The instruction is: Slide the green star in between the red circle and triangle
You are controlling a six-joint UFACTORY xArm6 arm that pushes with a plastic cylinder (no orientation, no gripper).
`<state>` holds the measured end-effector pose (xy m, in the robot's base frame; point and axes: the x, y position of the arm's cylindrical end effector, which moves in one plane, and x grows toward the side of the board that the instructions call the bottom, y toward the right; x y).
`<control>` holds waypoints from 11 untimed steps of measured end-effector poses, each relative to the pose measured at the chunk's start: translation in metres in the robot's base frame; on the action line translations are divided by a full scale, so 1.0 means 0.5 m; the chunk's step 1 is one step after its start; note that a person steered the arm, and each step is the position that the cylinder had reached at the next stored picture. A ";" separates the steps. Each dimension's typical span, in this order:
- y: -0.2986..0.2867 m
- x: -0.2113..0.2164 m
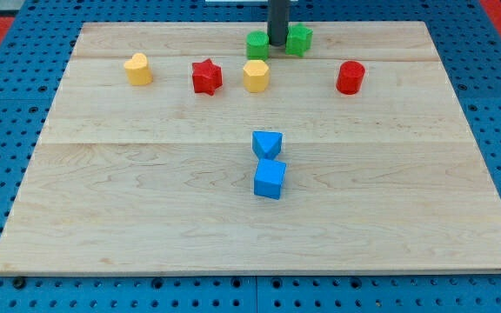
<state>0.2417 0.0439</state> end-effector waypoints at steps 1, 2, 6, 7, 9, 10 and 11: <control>0.002 -0.040; 0.007 -0.097; 0.020 -0.038; 0.076 0.011; 0.138 -0.011; 0.051 0.063; 0.024 0.150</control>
